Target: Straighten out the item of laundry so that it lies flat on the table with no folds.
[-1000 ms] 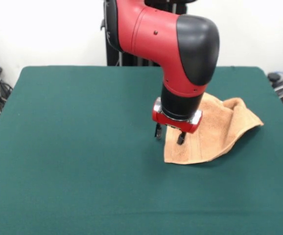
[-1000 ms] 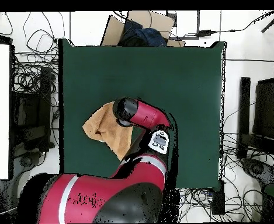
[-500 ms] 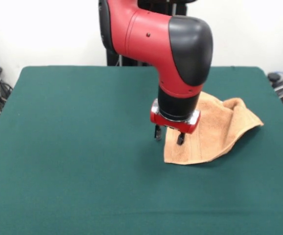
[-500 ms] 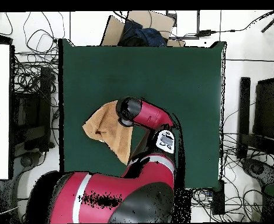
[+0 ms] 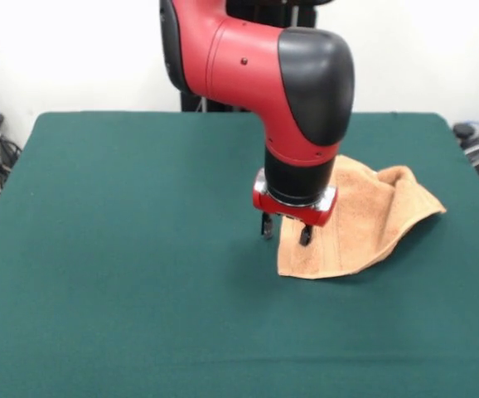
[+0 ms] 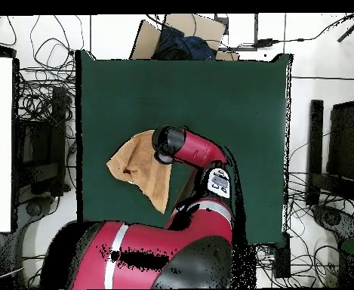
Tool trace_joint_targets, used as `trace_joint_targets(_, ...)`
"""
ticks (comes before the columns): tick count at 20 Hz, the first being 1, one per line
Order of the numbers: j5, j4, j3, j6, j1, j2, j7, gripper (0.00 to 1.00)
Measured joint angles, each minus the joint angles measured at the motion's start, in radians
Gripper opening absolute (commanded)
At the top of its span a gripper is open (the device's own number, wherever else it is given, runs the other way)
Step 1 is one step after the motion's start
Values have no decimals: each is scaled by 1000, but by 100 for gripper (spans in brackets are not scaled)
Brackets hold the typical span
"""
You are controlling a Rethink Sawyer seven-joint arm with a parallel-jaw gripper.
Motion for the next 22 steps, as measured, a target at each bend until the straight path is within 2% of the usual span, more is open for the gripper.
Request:
trace_joint_targets(19, -43, 5, 44, -1, -39, -11, 0, 100)
trace_joint_targets(20, -42, 4, 54, -2, -37, -12, 0, 0)
trace_joint_targets(22, -43, 3, 58, -3, -36, -12, 0, 0)
